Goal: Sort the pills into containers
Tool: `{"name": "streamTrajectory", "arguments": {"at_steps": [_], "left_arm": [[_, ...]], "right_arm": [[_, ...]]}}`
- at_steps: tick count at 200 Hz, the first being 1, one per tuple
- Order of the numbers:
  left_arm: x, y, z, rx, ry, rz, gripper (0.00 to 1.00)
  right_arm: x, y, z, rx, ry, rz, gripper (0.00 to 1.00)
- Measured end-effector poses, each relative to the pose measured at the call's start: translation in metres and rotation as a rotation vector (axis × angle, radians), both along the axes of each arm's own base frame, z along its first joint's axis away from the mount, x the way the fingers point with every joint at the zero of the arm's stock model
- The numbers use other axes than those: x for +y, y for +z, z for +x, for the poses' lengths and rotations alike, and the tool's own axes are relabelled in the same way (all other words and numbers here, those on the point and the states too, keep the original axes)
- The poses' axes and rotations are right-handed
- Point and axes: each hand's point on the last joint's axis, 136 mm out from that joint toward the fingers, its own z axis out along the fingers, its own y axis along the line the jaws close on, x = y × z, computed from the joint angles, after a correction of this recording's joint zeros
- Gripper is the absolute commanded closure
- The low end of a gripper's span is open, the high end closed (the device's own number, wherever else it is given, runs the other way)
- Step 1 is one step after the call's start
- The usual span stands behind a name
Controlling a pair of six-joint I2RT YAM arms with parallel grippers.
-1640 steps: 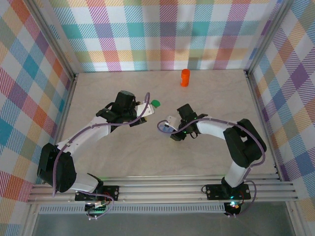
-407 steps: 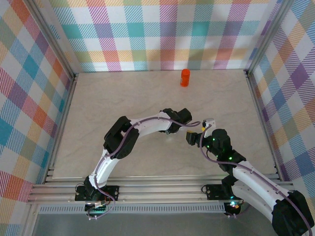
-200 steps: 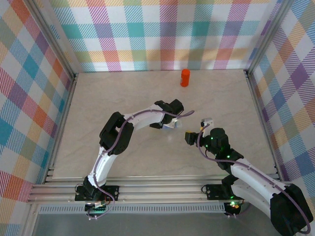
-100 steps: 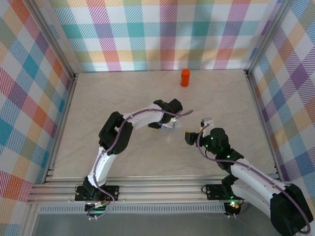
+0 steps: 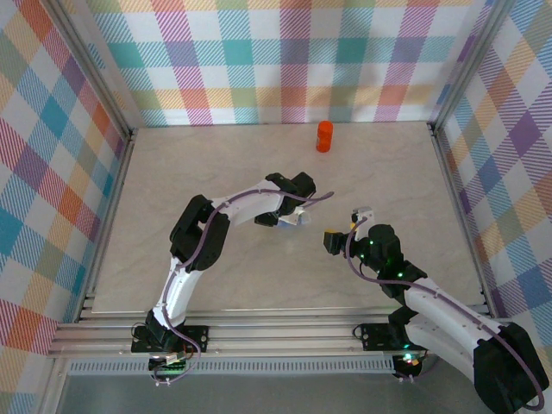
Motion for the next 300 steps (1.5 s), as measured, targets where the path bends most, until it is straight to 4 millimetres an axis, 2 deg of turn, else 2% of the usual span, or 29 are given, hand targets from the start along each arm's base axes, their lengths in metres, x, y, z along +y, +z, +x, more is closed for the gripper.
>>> {"name": "streamTrajectory", "arguments": {"at_steps": [128,213,244,275,300], "left_arm": [[0.009,0.009,-0.002,0.005,0.04,-0.035,1.0],[0.007,0.037,-0.013,-0.021,0.098,-0.177,1.0],[0.002,0.06,-0.016,-0.069,0.151,-0.332,1.0],[-0.008,0.096,-0.023,-0.159,0.231,-0.582,1.0],[-0.012,0.123,-0.035,-0.234,0.285,-0.829,1.0]], "right_arm": [[0.001,0.0,0.0,0.002,0.008,0.003,0.12],[0.004,-0.023,-0.001,0.071,0.023,-0.033,0.13],[0.013,-0.026,0.0,0.087,0.08,-0.056,0.15],[0.033,-0.007,0.013,0.08,0.148,-0.05,0.19],[0.038,0.002,0.019,0.079,0.162,-0.046,0.19]]}}
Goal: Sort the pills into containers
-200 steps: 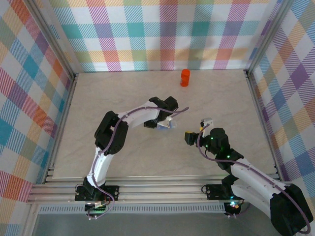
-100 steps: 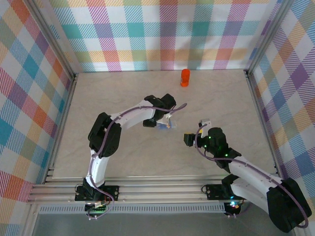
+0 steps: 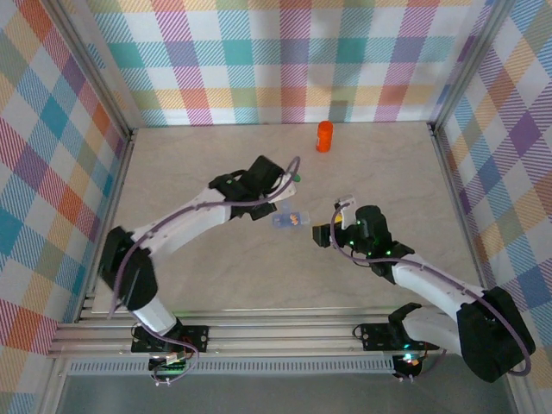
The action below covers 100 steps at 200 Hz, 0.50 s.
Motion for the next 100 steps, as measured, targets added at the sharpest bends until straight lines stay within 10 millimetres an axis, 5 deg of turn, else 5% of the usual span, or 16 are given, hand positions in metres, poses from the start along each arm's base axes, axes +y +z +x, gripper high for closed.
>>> {"name": "streamTrajectory", "arguments": {"at_steps": [40,73,100], "left_arm": [[-0.01,0.017,-0.036,-0.053,-0.076,-0.43,1.0],[-0.03,0.019,-0.054,-0.048,-0.216,-0.651,1.0],[-0.048,0.027,-0.073,-0.02,-0.361,-0.75,1.0]], "right_arm": [[0.004,0.027,0.001,-0.018,0.028,-0.004,0.2],[0.011,0.1,-0.005,-0.144,0.091,0.055,0.22],[0.036,0.154,-0.027,-0.268,0.318,0.089,0.3]]}}
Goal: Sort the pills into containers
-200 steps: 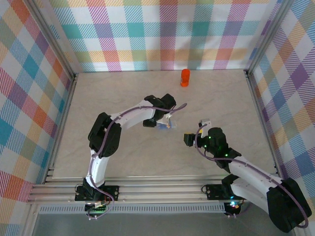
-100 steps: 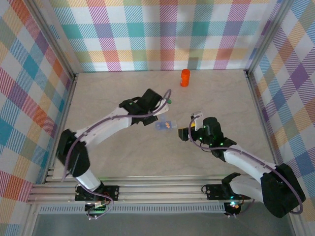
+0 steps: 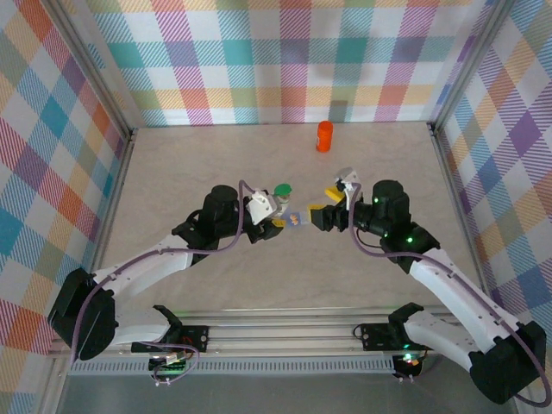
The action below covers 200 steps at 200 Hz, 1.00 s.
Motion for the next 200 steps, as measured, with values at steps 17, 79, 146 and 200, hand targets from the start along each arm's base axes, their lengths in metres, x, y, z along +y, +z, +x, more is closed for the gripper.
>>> {"name": "streamTrajectory", "arguments": {"at_steps": [17,79,146,200], "left_arm": [[-0.009,0.01,-0.012,-0.03,-0.094,-0.037,1.0],[-0.018,0.021,-0.039,-0.082,-0.275,-0.079,1.0],[-0.021,0.021,-0.048,-0.082,-0.328,-0.085,1.0],[-0.031,0.005,-0.054,-0.047,-0.361,-0.039,1.0]], "right_arm": [[0.013,0.016,-0.016,-0.069,0.143,-0.012,0.34],[0.038,0.01,-0.036,-0.095,0.406,-0.041,0.33],[0.062,-0.001,-0.049,-0.094,0.54,-0.038,0.34],[0.083,-0.005,-0.053,-0.113,0.604,-0.023,0.36]]}}
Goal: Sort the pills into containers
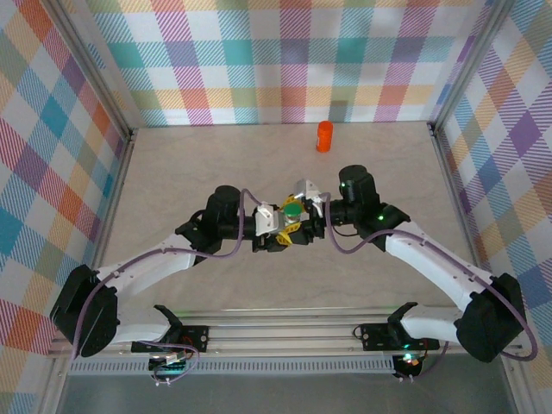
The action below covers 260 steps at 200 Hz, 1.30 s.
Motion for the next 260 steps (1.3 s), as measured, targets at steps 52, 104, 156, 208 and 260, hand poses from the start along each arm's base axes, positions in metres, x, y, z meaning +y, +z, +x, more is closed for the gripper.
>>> {"name": "streamTrajectory", "arguments": {"at_steps": [52,104,156,208,260], "left_arm": [[-0.002,0.0,0.001,0.002,0.003,0.01,1.0],[-0.003,0.005,0.001,-0.021,0.006,0.001,0.77],[0.001,0.018,0.005,-0.074,0.044,-0.019,0.0],[0.009,0.015,0.022,-0.125,0.161,-0.017,0.0],[0.052,0.011,0.084,-0.15,0.625,-0.021,0.0]], "right_arm": [[0.005,0.005,-0.006,-0.031,0.034,0.019,0.75],[0.001,0.008,-0.007,-0.06,0.011,0.013,0.91],[-0.005,0.008,0.008,-0.085,-0.103,-0.022,0.93],[-0.031,-0.003,0.054,-0.066,-0.349,-0.088,0.93],[-0.067,-0.039,0.158,-0.013,-0.712,-0.234,0.94]]}}
